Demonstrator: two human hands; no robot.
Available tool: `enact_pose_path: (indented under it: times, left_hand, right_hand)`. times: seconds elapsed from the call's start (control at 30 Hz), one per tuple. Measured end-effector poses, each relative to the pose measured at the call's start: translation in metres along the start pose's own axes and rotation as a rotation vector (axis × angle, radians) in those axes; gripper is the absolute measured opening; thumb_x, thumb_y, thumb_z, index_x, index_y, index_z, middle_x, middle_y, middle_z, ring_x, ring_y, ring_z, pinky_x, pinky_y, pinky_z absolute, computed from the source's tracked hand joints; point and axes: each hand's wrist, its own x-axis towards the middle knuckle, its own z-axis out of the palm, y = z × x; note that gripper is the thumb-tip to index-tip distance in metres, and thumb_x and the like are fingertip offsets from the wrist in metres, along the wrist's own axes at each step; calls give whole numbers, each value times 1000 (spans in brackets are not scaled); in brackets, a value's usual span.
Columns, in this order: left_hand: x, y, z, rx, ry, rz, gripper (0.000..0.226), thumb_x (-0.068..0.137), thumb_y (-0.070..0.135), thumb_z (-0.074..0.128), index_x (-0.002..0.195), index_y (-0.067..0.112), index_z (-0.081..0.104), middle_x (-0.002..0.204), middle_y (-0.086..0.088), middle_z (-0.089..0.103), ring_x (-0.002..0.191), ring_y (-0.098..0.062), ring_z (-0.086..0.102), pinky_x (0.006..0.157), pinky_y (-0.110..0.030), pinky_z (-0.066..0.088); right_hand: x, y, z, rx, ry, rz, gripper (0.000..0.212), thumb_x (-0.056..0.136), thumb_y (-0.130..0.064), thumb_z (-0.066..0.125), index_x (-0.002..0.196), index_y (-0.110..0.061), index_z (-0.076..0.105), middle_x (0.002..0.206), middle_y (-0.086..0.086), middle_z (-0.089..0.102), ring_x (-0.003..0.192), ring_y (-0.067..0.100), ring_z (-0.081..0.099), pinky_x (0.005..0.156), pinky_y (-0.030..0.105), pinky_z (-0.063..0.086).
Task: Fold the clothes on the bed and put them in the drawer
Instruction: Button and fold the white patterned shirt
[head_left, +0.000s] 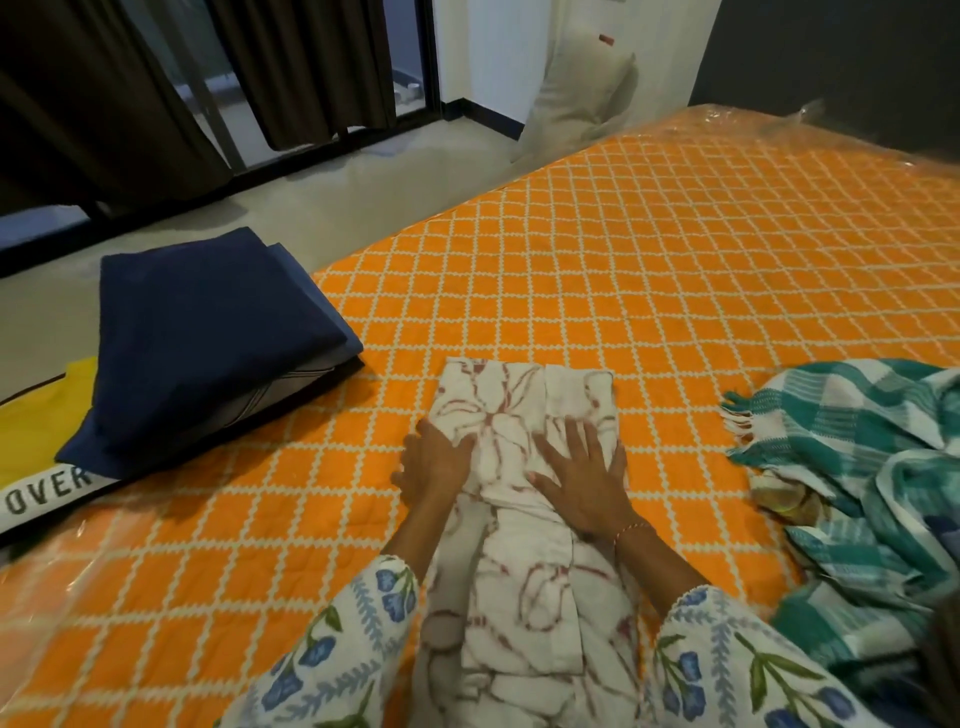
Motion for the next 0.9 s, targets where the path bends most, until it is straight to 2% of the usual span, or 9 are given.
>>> enact_pose_path:
  times: [0.1, 0.2, 0.3, 0.43, 0.57, 0.67, 0.73, 0.83, 0.9]
  left_hand:
    - [7, -11, -2, -107, -27, 8, 40, 89, 39, 63, 114, 8, 59, 109, -15, 61, 95, -34, 60, 67, -38, 45]
    - [1, -2, -21, -414, -1, -55, 36, 90, 23, 64, 61, 10, 48, 60, -11, 46, 55, -26, 46, 56, -36, 42]
    - [-10, -2, -32, -840, -329, -296, 26, 96, 15, 56, 71, 5, 52, 68, -13, 51, 58, -24, 49, 53, -34, 50]
    - [-20, -24, -13, -203, -203, -32, 26, 92, 28, 60, 79, 6, 58, 81, -19, 62, 75, -32, 61, 71, -46, 53]
    - [-31, -33, -5, 490, 226, 633, 68, 83, 21, 71, 142, 12, 39, 139, -17, 47, 125, -33, 49, 91, -42, 45]
    - [-24, -72, 0, 800, 186, 1180, 91, 55, 11, 90, 136, 14, 49, 134, -18, 54, 119, -33, 57, 80, -43, 54]
    - [-28, -94, -8, 880, 42, 1186, 100, 66, 17, 82, 149, 14, 26, 139, -15, 51, 124, -31, 53, 83, -41, 54]
    - [-37, -112, -22, 892, 18, 1215, 107, 86, 7, 56, 142, 23, -34, 154, -14, 19, 140, -31, 23, 97, -42, 47]
    - [-45, -129, -28, 885, 20, 1222, 115, 78, 8, 68, 147, 17, -24, 152, -16, 25, 138, -32, 30, 93, -42, 50]
  right_hand:
    - [-6, 4, 2, 72, 52, 44, 111, 52, -89, -25, 149, -36, -9, 158, 2, -19, 145, 24, -19, 113, 57, -5]
    - [-16, -1, -4, 91, 54, 83, 78, 87, -73, 10, 151, -32, -9, 160, 5, -12, 147, 22, -13, 115, 54, -1]
    - [-23, 2, -1, 78, 45, 89, 74, 94, -62, 25, 152, -29, -7, 160, 7, -9, 147, 22, -11, 115, 53, 2]
    - [-32, 4, -1, 29, 64, 47, 103, 60, -86, -22, 148, -34, -12, 159, 2, -15, 146, 21, -15, 115, 54, 1]
    - [-52, 4, 2, -125, -30, -229, 92, 63, -82, -29, 141, -33, -23, 151, -3, -29, 139, 20, -29, 115, 55, -7]
    - [-75, 20, 9, -221, -77, -315, 91, 69, -77, -28, 144, -26, -16, 151, 3, -24, 139, 26, -25, 116, 56, 0]
    - [-83, 35, 8, -233, -76, -310, 88, 70, -75, -30, 143, -26, -18, 152, 3, -24, 139, 25, -24, 116, 54, 2]
    - [-104, 44, 1, -230, -86, -302, 59, 96, -59, 1, 149, -37, -14, 158, 10, -4, 143, 30, -7, 112, 59, 21]
    - [-117, 46, 0, -260, -75, -358, 65, 96, -37, 34, 146, -39, -9, 157, 15, 5, 141, 34, -3, 109, 60, 27]
